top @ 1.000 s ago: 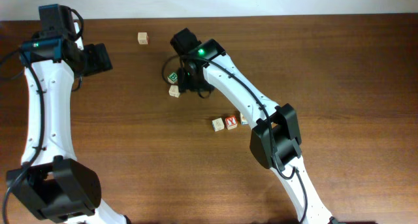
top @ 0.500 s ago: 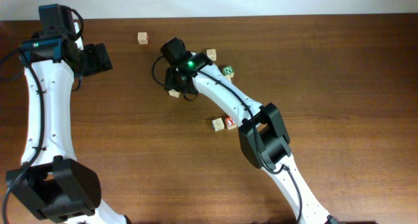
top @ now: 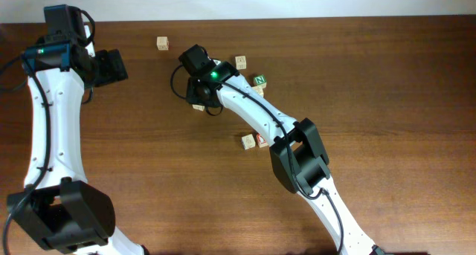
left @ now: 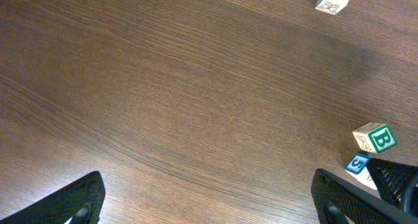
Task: Rotate 5 blocks
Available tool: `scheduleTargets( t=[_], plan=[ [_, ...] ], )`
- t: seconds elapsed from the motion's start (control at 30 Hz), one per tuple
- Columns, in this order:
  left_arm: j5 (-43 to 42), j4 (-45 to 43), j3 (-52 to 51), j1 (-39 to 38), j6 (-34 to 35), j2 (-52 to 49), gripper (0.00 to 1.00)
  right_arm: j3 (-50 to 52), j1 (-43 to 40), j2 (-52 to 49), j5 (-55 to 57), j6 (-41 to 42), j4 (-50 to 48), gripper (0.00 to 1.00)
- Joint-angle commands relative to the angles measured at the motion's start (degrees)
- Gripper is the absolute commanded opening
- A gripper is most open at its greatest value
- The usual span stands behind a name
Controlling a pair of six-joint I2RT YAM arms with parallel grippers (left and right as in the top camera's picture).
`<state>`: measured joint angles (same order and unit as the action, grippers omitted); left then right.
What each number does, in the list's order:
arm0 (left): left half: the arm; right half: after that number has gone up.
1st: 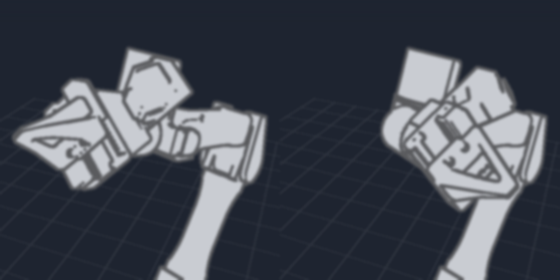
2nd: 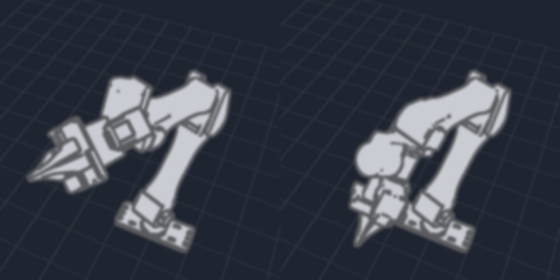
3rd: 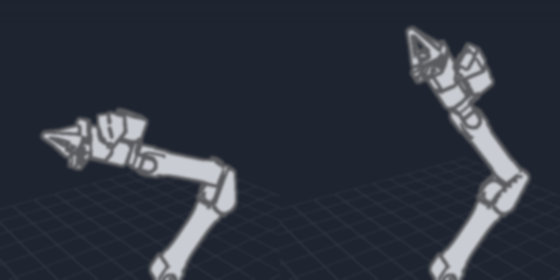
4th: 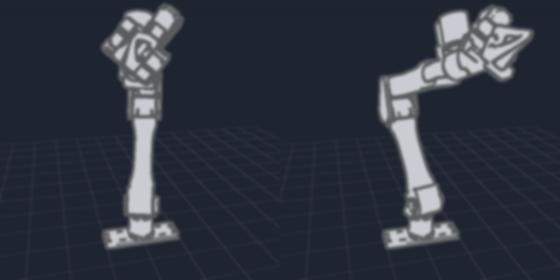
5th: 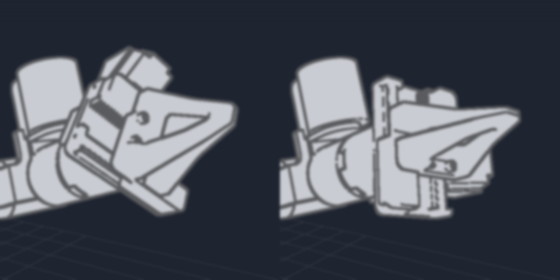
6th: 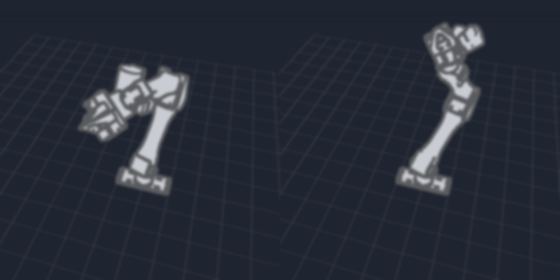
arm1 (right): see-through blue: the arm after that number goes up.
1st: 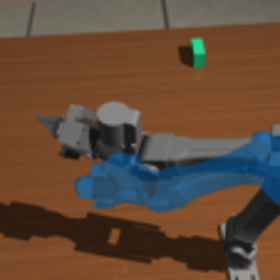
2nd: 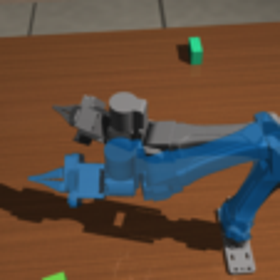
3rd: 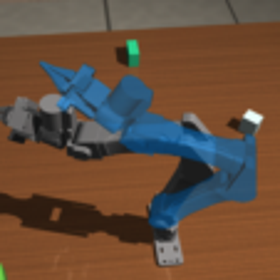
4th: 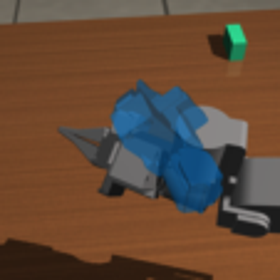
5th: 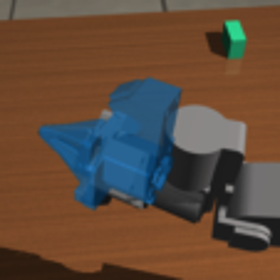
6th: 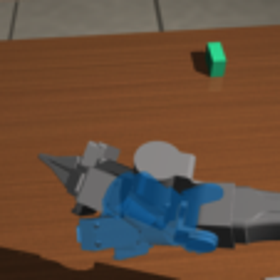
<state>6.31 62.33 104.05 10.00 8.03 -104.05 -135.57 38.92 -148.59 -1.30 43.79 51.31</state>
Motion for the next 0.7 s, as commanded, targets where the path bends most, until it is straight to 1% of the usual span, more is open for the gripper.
scheduleTargets(
  t=[0.0, 0.17, 0.23, 0.33, 0.37, 0.4, 0.53, 0.67],
  plan=[
    [0.61, -0.09, 1.09, 0.28, 0.74, -0.09, 0.99, 0.44, 0.59, -1.05, 0.96, 0.07, -0.13, 0.36],
    [0.61, -0.09, 1.09, 0.28, 0.74, -0.09, 0.99, 0.59, 1.05, -1.38, 0.96, 0.00, -0.48, 0.36],
    [0.61, -0.09, 1.09, 0.28, 0.74, -0.09, 0.99, 0.59, 1.20, -1.81, 0.96, 0.02, -0.81, 0.40],
    [0.61, -0.09, 1.09, 0.28, 0.74, -0.09, 0.99, 0.59, 1.29, -2.36, 0.92, 0.02, -0.79, 0.40],
    [0.61, -0.09, 1.09, 0.28, 0.74, -0.09, 0.99, 0.59, 1.25, -2.54, 0.92, 0.00, -0.79, 0.39],
    [0.61, -0.09, 1.09, 0.28, 0.74, -0.09, 0.99, 0.59, 1.25, -2.54, 0.94, 0.00, -0.57, 0.33],
    [0.61, -0.09, 1.09, 0.28, 0.74, -0.09, 0.99, 0.55, 1.03, -1.70, 0.90, -0.42, 2.19, 0.22],
    [0.61, -0.09, 1.09, 0.28, 0.74, -0.09, 0.99, -0.09, 0.11, 0.57, 0.07, -3.13, 8.20, 0.21]
  ],
)
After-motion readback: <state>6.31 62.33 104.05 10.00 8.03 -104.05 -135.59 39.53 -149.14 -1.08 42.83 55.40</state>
